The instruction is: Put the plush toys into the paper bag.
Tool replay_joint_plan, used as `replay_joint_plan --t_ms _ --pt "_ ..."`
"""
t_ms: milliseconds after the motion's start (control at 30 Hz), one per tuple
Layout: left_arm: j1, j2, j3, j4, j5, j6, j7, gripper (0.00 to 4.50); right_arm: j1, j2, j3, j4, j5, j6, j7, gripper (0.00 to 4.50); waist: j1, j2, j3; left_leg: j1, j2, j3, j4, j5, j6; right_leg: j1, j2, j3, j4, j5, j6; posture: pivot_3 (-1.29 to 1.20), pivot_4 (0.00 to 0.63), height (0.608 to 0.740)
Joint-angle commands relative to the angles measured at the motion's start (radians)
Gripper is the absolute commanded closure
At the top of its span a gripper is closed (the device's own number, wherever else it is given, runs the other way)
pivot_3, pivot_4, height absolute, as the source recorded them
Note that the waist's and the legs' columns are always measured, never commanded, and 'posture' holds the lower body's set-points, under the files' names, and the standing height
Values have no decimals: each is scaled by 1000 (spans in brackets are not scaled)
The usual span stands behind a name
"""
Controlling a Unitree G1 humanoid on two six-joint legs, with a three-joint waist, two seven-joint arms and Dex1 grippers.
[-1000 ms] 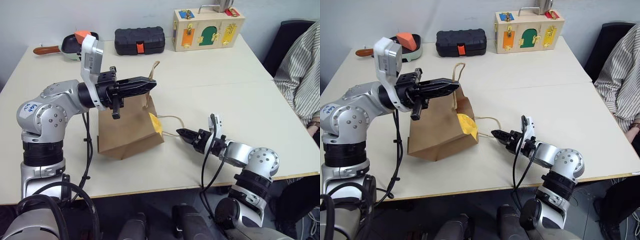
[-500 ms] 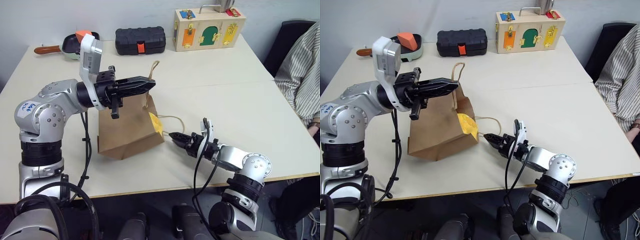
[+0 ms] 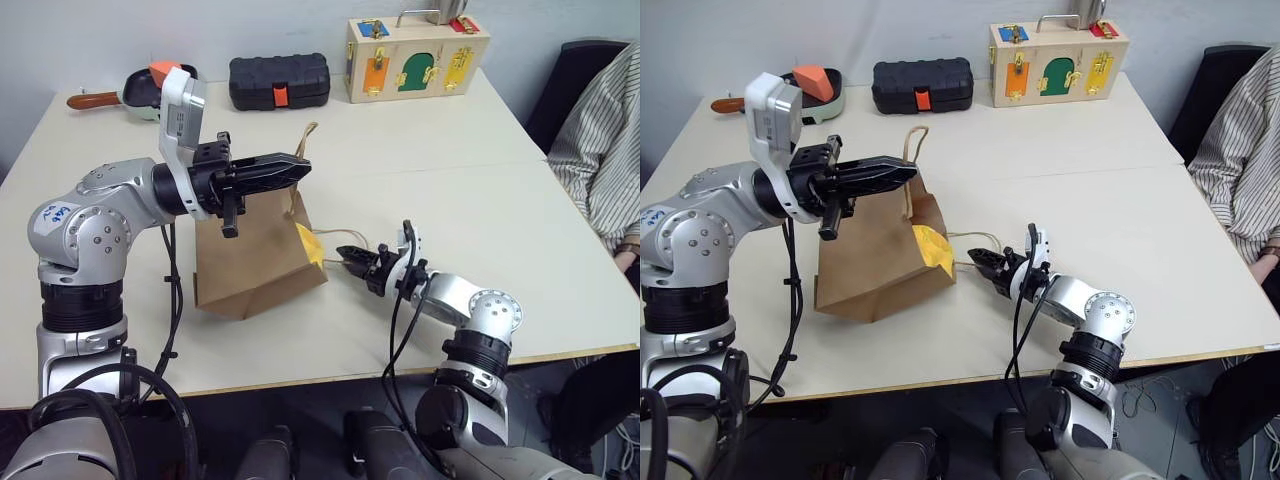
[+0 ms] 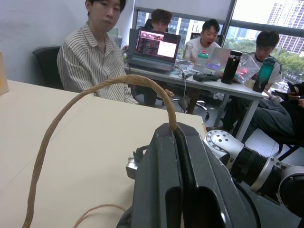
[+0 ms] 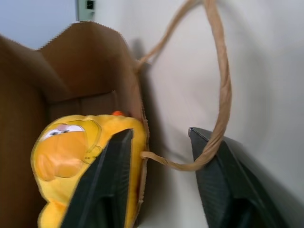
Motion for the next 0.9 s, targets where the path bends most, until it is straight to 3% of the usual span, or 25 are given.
replay_joint_plan --t_ms 33,100,200,333,633,900 --pt "-20 11 14 -28 -9 -12 -5 4500 29 -36 25 -12 -14 -54 13 3945 1 0 -1 0 0 0 0 0 0 0 0 0 0 0 0 0 150 740" --pt "-19 9 14 -26 -7 -14 -4 4500 50 -66 76 -55 -20 -58 46 4486 3 0 -1 1 0 0 1 0 0 1 0 0 0 0 0 0 150 740" --pt "-15 4 11 -19 -2 -22 -5 4500 100 -150 217 -186 -38 -86 161 4486 14 0 -1 0 -1 -2 1 0 0 2 0 0 -1 0 0 0 150 740" --pt "-13 1 11 -8 9 -35 0 4500 166 -340 382 -406 -78 -197 368 4486 28 0 0 -3 -2 -2 1 -1 2 0 -1 1 -3 0 0 0 150 740" --pt "-73 -40 20 98 69 -137 40 4500 27 -681 329 -570 -33 -331 564 4486 31 0 0 -4 -1 -2 1 -1 1 0 -1 0 -9 0 0 0 150 740" --pt "-84 -104 -15 186 172 -262 49 4500 -32 -773 474 -687 -98 -365 569 4486 33 0 0 -5 -1 -1 1 -1 2 0 -1 0 -10 0 0 0 150 740"
